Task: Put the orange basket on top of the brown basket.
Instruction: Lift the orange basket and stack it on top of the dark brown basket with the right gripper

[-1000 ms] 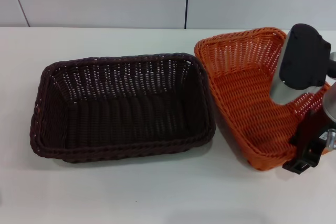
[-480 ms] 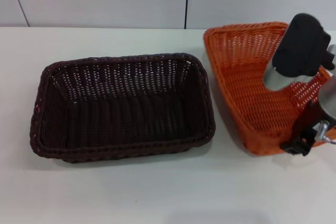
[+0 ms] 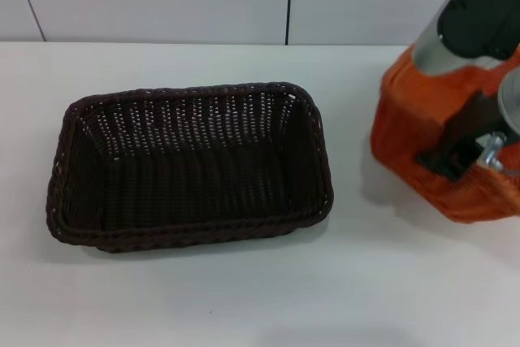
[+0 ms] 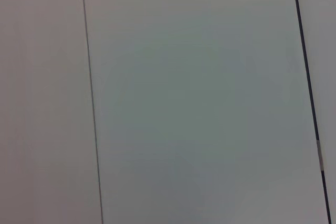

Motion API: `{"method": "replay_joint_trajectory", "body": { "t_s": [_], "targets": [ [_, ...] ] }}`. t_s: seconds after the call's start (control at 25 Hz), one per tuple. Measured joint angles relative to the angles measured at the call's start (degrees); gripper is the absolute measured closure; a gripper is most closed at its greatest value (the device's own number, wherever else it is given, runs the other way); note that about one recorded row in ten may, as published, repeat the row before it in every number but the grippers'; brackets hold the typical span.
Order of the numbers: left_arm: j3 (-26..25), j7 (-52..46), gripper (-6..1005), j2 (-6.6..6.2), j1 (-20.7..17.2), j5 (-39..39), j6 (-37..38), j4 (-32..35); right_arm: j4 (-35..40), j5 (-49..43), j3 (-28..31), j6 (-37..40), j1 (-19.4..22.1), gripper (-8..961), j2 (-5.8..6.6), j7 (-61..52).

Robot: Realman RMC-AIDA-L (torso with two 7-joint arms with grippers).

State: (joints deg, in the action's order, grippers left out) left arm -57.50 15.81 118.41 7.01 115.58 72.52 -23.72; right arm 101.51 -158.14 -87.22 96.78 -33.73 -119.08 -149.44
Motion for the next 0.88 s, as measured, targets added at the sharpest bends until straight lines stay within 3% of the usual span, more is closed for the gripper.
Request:
{"method": "replay_joint_trajectory", "body": {
  "t_s": [0.12, 0.4, 0.64, 0.72, 0.88],
  "targets": [
    [-0.10, 0.00, 273, -0.02, -0.16, 0.00, 0.17, 0.00, 5.20, -0.17, -0.94, 0.04, 0.20, 773, 0.00, -1.29],
    [-0.15, -1.12, 273, -0.09, -0.28, 0.00, 0.24, 0.70, 7.58, -0.24, -4.42, -2.44, -1.87, 772, 0.21, 2.55],
    [-0.15, -3.49, 273, -0.03, -0.33, 0.00, 0.25, 1.40, 9.77, -0.07, -12.30, -4.77, -4.12, 768, 0.16, 19.45],
    [-0.15, -3.70, 273, 0.04, -0.47, -0.01, 0.19, 1.42, 12.20, -0.45, -16.17, -4.97, -4.00, 765, 0.13, 30.37],
    [-0.14, -3.71, 273, 0.21, -0.98, -0.01, 0.17, 1.21, 13.73, -0.50, -17.19, -5.28, -3.54, 759, 0.09, 36.12]
  ]
}}
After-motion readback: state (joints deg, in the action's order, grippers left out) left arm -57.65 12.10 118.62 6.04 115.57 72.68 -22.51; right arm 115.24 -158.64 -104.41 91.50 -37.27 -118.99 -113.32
